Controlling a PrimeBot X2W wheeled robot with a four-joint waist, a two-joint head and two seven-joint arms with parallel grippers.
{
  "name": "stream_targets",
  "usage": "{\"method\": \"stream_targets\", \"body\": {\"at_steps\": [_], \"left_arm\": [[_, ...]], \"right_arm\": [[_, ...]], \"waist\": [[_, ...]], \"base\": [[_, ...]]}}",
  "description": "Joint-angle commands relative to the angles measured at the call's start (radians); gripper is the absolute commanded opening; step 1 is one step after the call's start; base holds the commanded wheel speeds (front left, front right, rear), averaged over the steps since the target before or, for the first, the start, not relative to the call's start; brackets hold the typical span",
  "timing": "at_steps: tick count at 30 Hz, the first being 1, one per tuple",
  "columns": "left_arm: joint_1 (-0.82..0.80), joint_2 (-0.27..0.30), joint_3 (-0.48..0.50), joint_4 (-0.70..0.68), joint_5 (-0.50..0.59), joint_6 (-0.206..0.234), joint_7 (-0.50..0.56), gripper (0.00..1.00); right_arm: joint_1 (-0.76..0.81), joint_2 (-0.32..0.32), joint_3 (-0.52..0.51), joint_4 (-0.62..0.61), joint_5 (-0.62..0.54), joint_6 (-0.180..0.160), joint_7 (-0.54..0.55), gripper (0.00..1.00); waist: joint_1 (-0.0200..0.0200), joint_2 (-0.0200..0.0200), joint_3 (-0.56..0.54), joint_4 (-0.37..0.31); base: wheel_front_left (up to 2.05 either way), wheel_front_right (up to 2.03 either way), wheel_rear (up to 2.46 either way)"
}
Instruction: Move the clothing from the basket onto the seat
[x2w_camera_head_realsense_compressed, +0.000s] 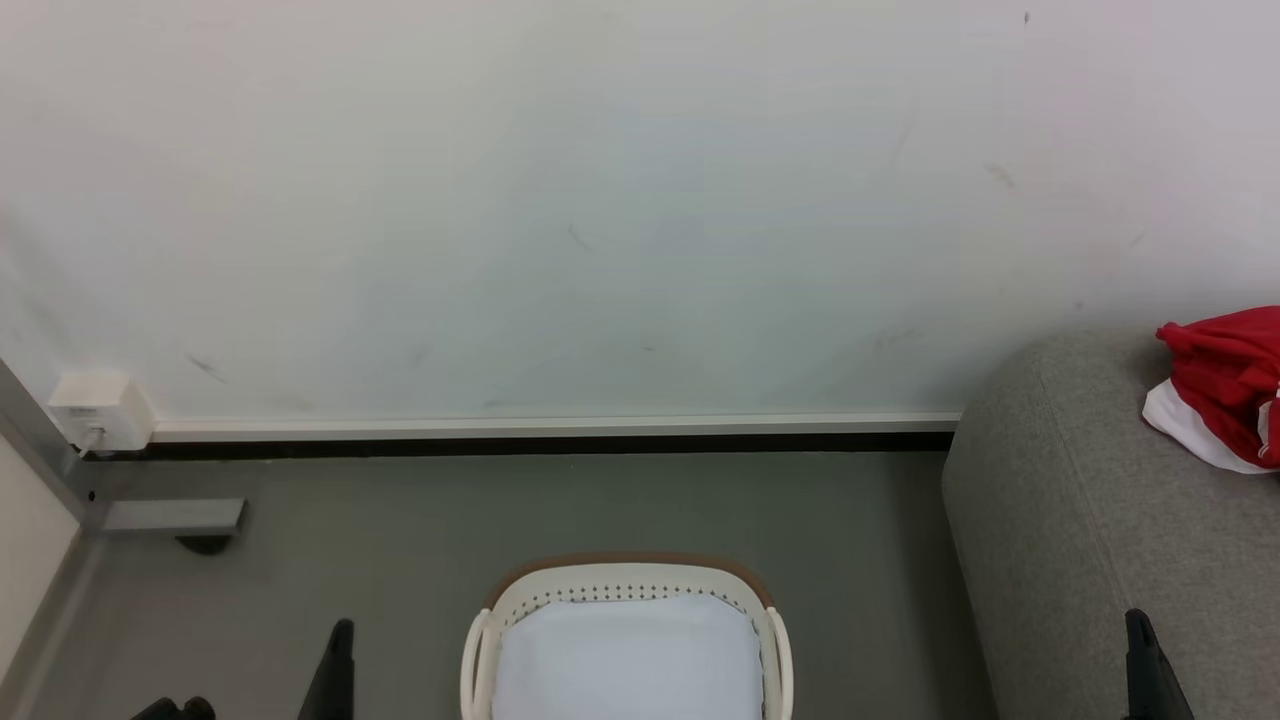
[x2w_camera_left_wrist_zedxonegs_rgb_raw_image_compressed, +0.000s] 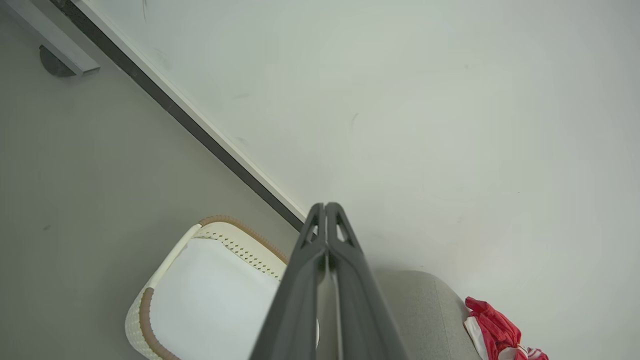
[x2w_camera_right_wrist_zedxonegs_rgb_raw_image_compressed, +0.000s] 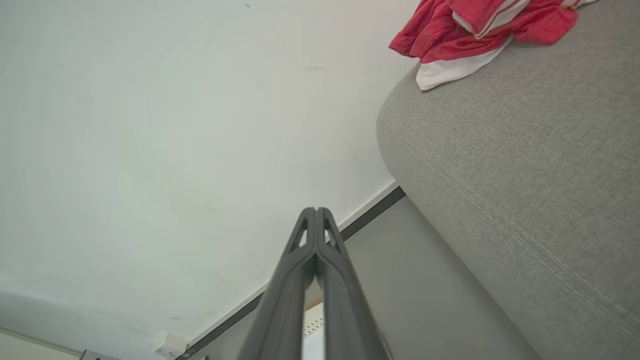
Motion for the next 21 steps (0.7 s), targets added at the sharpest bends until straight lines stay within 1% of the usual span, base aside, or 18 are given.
{"method": "stream_targets", "body": {"at_steps": [1,21], "left_arm": [[-0.026,0.003,0.009,-0.016,-0.045,-0.005,0.011,0.0],[-0.046,-0.001,0.035,-0.034,-0.25,-0.013,0.067,0.0]], "right_arm": [[-0.031,-0.012,-0.005,-0.014,0.041,-0.001,0.01,0.0],[-0.056,-0.014,-0.013,-0.027,0.262,-0.001,0.065,0.0]], "waist": [[-0.0001,0.0,0.001,-0.001],[-0.0001,0.0,0.012,-0.008]], "base": [[0.0,0.0,0.0],[0.0,0.0,0.0]]}}
